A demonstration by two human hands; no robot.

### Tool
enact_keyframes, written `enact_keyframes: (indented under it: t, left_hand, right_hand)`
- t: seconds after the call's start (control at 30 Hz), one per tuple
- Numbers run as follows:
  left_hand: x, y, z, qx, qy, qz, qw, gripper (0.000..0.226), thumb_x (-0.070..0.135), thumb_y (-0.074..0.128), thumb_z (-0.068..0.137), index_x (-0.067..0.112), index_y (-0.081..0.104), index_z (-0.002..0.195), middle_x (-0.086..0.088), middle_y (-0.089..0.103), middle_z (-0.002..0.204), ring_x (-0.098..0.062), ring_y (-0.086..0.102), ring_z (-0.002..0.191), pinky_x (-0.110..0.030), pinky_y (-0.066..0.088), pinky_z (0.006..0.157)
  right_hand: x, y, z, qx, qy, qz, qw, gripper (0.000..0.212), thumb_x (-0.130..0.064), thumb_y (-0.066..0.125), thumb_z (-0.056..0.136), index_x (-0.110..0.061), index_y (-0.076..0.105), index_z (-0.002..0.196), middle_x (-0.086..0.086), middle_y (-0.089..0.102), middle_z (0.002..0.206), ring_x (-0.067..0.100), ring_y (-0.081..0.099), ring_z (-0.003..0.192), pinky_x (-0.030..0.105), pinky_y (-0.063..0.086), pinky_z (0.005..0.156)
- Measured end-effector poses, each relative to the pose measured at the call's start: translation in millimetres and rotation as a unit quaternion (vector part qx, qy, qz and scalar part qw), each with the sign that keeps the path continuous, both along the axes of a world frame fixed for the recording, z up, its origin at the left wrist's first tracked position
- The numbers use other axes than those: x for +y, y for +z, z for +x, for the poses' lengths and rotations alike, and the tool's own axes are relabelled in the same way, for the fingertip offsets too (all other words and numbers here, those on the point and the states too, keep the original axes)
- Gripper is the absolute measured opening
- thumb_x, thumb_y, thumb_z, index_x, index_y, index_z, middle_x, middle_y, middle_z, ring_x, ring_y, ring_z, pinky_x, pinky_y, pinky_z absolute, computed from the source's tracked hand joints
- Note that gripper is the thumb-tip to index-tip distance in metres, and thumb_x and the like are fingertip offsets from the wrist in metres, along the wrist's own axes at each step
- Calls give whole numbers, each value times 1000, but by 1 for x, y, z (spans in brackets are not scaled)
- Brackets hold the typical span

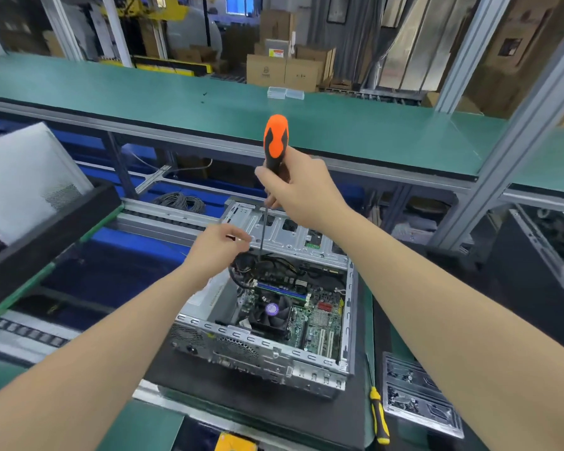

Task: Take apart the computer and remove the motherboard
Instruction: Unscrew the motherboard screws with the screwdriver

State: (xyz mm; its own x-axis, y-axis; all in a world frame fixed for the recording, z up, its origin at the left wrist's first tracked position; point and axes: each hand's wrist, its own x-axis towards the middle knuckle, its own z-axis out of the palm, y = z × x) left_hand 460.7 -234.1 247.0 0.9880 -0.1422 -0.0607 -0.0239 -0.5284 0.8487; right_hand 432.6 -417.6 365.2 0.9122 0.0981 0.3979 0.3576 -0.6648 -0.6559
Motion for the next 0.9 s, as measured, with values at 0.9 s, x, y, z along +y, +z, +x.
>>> enact_keyframes:
  t: [0.9]
  left_hand:
    - [11,-54,101,-170,-366,141,904,19,20,69,89,35,63,81,18,55,59,-7,48,55,-27,41,57]
  right_hand:
    - [35,-79,26,41,-126,61,989,21,-36,57,98,-16,58,92,0,69,67,17,73,57,49,61,66]
